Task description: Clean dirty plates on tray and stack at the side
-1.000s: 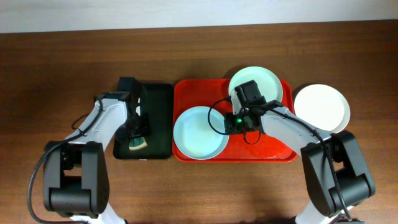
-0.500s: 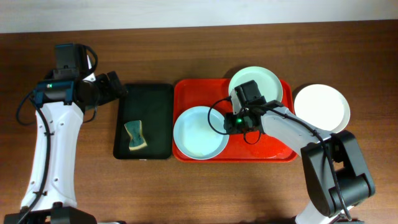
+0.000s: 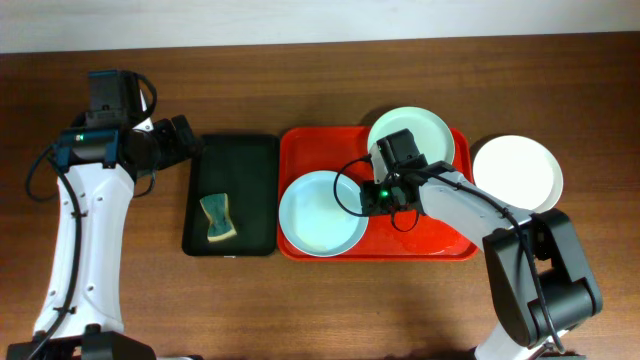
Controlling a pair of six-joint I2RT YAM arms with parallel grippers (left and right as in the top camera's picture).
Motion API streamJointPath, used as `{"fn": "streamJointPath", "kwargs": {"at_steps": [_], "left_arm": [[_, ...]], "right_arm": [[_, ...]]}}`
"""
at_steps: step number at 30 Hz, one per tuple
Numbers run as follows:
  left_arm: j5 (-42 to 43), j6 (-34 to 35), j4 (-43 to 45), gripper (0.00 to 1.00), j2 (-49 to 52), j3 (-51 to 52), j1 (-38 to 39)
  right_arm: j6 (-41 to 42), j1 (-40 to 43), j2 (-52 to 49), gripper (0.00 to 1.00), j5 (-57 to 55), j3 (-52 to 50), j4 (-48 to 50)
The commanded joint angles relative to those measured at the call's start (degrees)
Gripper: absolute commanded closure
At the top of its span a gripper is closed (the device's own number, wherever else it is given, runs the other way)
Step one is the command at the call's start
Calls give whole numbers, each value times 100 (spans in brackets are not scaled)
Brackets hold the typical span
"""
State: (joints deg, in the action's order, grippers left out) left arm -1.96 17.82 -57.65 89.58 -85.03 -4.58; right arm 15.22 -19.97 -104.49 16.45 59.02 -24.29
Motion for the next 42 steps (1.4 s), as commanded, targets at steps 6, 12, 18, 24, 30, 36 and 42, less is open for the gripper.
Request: {"fn": "streamJointPath", "kwargs": {"at_steps": [6, 12, 18, 24, 30, 36, 42], "left_arm": [[-63, 57, 0, 1, 7, -15, -9], [-63, 57, 0, 1, 7, -15, -9], [-63, 57, 0, 1, 7, -15, -9], [-63, 57, 0, 1, 7, -15, -9], [-63, 57, 0, 1, 7, -15, -9], [-63, 57, 0, 1, 7, -15, -9], [-63, 57, 0, 1, 7, -15, -9]], "right_arm": [[136, 22, 31, 96, 9, 131, -35], [243, 22, 424, 96, -33, 133, -472], [350, 175, 887, 96, -55, 612, -1550], [474, 350, 970, 96, -59, 1362, -2441], [1244, 186, 960, 96, -74, 1543, -1982], [1888, -651, 949, 96, -1263, 1543, -1217], [1934, -1746, 933, 96, -2979, 1541, -516]]}}
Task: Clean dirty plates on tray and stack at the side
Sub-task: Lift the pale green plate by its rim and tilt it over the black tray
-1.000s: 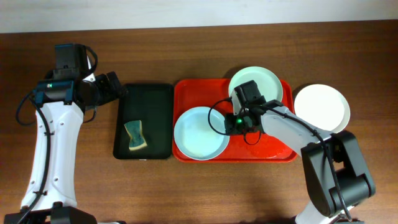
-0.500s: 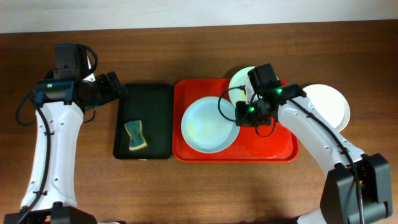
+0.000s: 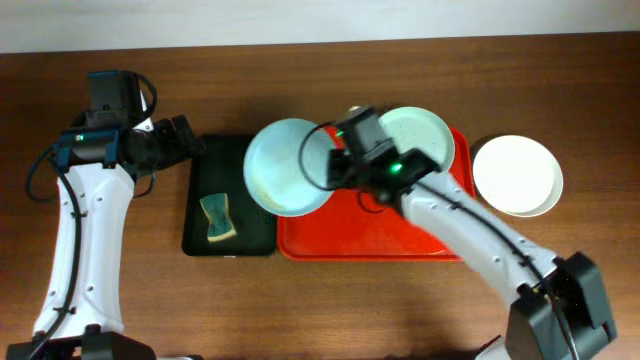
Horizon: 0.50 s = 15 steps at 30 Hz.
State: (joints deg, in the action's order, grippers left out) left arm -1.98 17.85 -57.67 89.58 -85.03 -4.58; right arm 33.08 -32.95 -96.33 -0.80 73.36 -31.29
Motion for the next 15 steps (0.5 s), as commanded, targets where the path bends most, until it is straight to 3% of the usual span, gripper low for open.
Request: {"fn": "streamJointPath", "kwargs": {"at_steps": [1, 5, 15], "left_arm": [[-61, 55, 2, 1, 7, -15, -9], [-61, 55, 2, 1, 7, -15, -9], [-61, 55, 2, 1, 7, -15, -9]], "right_arm": [[146, -581, 116, 96, -1495, 107, 254], [-352, -1121, 114, 96, -2406, 107, 660], [-2981, -2048, 114, 96, -4006, 109, 2223]]}}
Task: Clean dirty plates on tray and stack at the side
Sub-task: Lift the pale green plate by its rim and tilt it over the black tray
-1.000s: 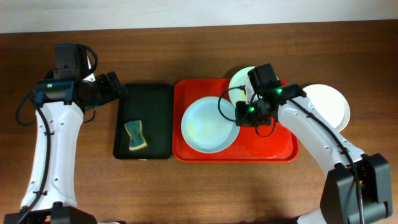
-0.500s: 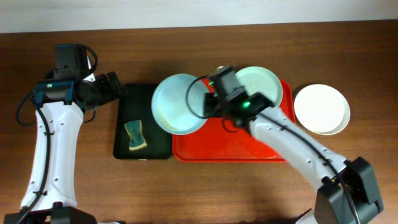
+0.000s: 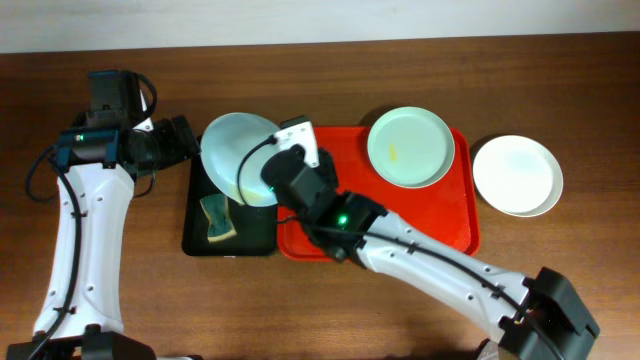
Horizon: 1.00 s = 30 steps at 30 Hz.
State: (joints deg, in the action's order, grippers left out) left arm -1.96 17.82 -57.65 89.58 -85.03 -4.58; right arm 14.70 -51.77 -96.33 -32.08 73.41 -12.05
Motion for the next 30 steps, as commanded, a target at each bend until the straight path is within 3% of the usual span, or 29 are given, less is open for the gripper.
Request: {"fn": "streamJointPath", "kwargs": {"at_steps": [1, 7, 18, 30], "left_arm": [[-63, 57, 0, 1, 7, -15, -9], [-63, 57, 0, 1, 7, -15, -9], [-63, 57, 0, 1, 7, -15, -9], [-63, 57, 0, 1, 7, -15, -9]], "right_arm": [[-1574, -236, 114, 96, -1036, 105, 544], [-3670, -413, 114, 96, -1259, 105, 1751], [-5952, -612, 114, 96, -1259, 105, 3558], [-6830, -614, 114, 96, -1257, 105, 4756]]}}
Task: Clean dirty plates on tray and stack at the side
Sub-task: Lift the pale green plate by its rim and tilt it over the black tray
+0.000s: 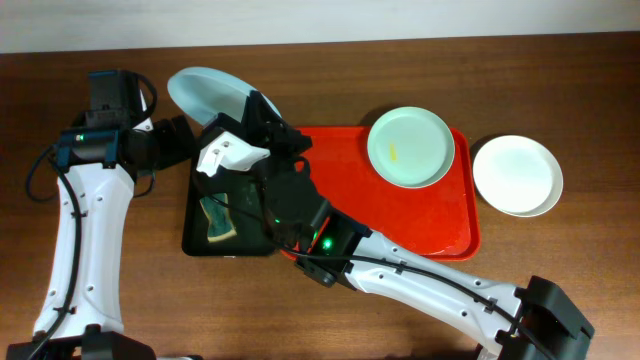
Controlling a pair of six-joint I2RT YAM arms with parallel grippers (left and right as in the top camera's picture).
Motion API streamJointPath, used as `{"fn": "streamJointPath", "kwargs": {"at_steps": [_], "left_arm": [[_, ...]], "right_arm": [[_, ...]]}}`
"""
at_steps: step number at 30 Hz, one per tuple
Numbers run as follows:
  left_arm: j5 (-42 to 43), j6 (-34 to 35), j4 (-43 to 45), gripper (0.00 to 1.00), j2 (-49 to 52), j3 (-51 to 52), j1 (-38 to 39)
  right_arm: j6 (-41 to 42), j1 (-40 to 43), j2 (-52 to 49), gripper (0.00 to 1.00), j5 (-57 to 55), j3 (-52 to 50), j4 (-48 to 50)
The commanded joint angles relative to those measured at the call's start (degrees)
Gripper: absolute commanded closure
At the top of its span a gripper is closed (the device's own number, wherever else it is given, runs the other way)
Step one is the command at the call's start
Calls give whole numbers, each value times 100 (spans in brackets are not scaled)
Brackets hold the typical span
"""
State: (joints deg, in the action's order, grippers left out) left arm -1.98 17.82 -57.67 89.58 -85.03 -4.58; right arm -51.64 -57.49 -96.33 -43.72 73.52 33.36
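My right arm reaches across the table, raised high toward the overhead camera. Its gripper [244, 104] is shut on the rim of a pale blue plate [203, 89], held tilted above the back of the black tray [196, 243]. A green and yellow sponge [216, 218] lies on that tray. A pale green plate [410, 147] with a yellow smear sits at the back right of the red tray [400, 225]. My left gripper [190, 143] hovers at the black tray's back left corner; its jaws are dark against the tray.
A white plate [516, 175] rests on the wooden table right of the red tray. The right arm's raised links cover much of the black tray and the red tray's left end.
The right gripper has moved the pale blue plate further back and left, and higher toward the camera. The plate is now over the black tray's back edge. The left arm is unchanged.
The right gripper was at the rim of the pale blue plate lying on the red tray's left side. Then the plate was lifted over the gap between the trays, then over the black tray, and now it is high above that tray's back edge.
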Motion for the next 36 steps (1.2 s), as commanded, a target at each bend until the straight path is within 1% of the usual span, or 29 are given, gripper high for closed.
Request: {"fn": "streamJointPath", "kwargs": {"at_steps": [1, 3, 5, 7, 27, 36], "left_arm": [[-61, 57, 2, 1, 7, -15, -9], [-61, 57, 2, 1, 7, -15, -9], [-61, 57, 2, 1, 7, -15, -9], [-61, 57, 2, 1, 7, -15, -9], [-61, 57, -2, 1, 7, -15, -9], [-61, 57, -4, 1, 7, -15, -9]], "right_arm": [[-199, -42, 114, 96, -92, 94, 330], [-229, -42, 114, 96, -90, 94, 535], [-448, -39, 114, 96, -70, 94, 809], [-520, -42, 114, 96, -50, 94, 876], [-509, -39, 114, 96, -81, 94, 890], [-490, -35, 114, 96, -350, 94, 890]]}}
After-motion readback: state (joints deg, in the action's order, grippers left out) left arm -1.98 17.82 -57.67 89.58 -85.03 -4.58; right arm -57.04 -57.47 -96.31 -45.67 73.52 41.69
